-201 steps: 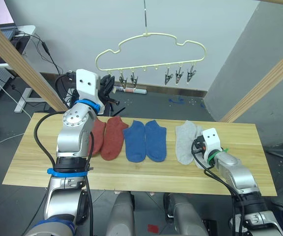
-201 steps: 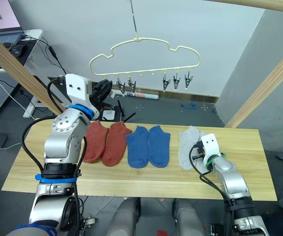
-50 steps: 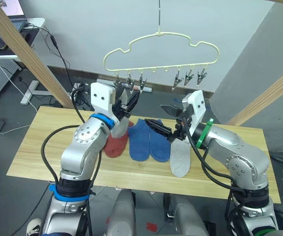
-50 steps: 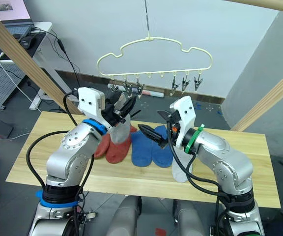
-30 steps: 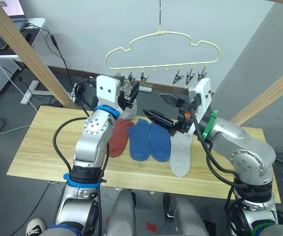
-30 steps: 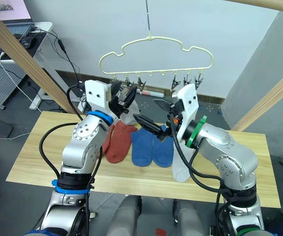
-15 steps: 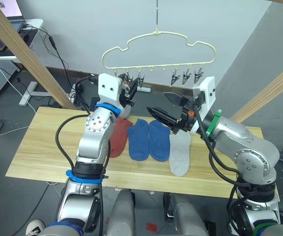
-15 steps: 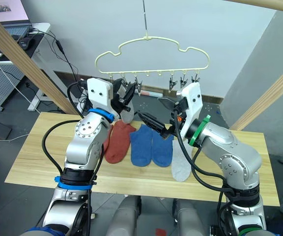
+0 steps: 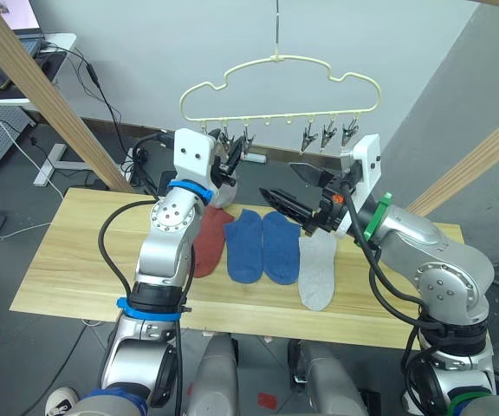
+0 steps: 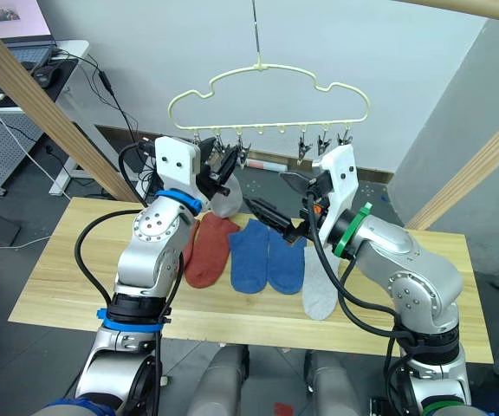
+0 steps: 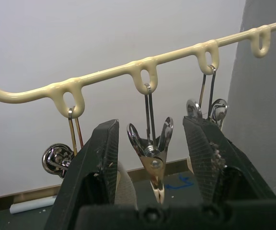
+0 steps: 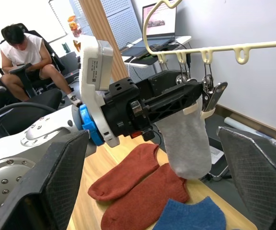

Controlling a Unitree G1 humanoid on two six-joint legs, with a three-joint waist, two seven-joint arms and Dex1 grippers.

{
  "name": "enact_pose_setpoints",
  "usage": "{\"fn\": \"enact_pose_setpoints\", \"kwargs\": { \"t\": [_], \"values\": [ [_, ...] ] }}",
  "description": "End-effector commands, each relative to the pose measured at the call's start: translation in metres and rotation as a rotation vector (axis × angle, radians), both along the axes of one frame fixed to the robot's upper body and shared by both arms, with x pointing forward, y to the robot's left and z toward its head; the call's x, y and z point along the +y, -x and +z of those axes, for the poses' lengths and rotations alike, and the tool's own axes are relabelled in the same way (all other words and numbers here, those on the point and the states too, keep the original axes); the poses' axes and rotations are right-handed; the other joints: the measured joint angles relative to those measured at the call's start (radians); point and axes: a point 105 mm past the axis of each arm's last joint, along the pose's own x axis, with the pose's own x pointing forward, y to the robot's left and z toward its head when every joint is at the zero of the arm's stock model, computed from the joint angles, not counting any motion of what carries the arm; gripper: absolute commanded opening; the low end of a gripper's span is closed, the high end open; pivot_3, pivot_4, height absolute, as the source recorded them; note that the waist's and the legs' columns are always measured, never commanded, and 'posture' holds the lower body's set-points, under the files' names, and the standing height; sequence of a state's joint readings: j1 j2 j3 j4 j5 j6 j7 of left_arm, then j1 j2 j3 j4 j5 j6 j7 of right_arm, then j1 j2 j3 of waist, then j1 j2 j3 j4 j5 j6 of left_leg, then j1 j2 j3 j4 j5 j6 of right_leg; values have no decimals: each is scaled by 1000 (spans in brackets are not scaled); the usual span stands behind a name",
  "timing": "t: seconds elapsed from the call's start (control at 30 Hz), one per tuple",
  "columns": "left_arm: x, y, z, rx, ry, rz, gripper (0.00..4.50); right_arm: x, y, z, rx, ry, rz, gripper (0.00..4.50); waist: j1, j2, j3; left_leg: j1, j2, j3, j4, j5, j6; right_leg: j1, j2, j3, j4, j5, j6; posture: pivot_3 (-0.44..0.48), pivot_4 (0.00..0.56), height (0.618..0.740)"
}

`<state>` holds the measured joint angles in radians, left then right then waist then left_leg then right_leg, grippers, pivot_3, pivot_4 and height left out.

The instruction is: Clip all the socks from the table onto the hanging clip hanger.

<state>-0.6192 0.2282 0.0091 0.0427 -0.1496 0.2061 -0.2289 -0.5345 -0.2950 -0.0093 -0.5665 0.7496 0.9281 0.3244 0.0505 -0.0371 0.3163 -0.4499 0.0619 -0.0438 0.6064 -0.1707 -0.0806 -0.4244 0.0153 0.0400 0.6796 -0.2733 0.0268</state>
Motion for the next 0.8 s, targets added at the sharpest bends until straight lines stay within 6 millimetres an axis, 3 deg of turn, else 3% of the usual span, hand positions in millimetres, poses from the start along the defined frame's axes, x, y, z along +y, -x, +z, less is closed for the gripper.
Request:
{"fn": "enact_pose_setpoints", "kwargs": {
  "t": [0.03,0.13,0.47,0.57,0.8],
  "values": [
    [0,4,17,-71,6,0,2288,0,8,15,-60,-21,19,4500,0,0,0,0,0,0,0,0,0,0,0,0,0,0,0,126,309,740],
    [-1,4,17,-75,0,-5,2288,0,8,15,-61,-22,18,4500,0,0,0,0,0,0,0,0,0,0,0,0,0,0,0,124,311,740],
    [0,5,22,-93,3,-11,45,0,8,9,-40,-12,16,4500,0,0,0,0,0,0,1,0,0,0,0,0,0,0,0,126,313,740],
    [0,5,20,-84,2,-16,20,-1,7,5,-29,-3,4,4500,0,0,0,0,0,0,1,0,0,0,0,0,0,0,0,130,317,740],
    [12,1,13,26,66,-58,20,-43,-33,-105,150,405,-319,4500,-1,0,0,0,-1,-1,2,0,0,1,0,0,0,0,0,131,320,740]
  ]
}}
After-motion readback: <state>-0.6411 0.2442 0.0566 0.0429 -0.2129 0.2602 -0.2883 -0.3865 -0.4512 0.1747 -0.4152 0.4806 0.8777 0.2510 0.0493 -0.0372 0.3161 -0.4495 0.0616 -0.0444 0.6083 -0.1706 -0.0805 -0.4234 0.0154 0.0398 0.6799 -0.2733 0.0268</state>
